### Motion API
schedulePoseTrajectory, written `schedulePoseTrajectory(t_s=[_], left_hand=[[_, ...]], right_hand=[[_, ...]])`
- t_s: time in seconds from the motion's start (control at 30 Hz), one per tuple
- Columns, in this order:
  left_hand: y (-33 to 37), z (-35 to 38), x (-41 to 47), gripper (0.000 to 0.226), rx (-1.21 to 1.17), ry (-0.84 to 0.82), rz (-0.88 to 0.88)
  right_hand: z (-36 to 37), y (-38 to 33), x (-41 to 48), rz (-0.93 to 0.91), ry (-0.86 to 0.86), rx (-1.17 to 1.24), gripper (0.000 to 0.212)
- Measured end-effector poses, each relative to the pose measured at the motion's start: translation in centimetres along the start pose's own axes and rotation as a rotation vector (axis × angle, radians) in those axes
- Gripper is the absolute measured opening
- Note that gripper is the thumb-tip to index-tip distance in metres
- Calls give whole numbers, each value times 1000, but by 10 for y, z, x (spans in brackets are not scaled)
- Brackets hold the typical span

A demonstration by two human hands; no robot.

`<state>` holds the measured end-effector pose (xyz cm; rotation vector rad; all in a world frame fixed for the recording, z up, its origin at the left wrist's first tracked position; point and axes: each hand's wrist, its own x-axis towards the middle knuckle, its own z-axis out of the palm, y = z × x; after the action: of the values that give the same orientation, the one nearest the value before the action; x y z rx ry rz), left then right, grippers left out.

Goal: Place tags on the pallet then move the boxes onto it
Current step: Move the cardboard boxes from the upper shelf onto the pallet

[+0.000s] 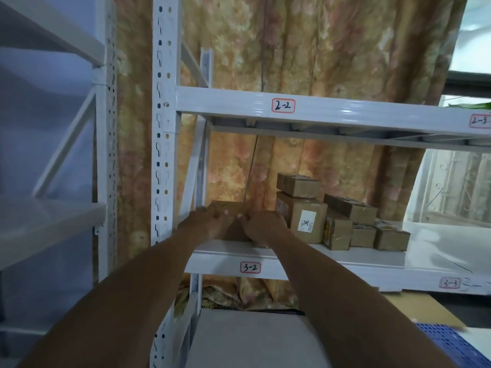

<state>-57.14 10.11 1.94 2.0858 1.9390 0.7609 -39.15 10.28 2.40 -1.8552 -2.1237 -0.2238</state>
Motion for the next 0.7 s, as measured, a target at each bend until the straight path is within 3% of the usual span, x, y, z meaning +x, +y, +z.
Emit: schedulePoseTrajectory(t_s=[0.23, 0.47, 0.63, 0.7], left_hand=[[3, 2, 10, 59, -201, 37, -26], [2, -1, -2, 72, -391, 117, -21], [1, -10, -23, 98, -480, 206, -52], [5, -19, -36, 98, -475, 248, -32]], right_hand=[[15, 0, 12, -18, 49, 6, 56], [10, -2, 5, -66, 106, -12, 53], [-7, -8, -18, -64, 136, 148, 42], [-14, -9, -29, -73, 157, 227, 38]])
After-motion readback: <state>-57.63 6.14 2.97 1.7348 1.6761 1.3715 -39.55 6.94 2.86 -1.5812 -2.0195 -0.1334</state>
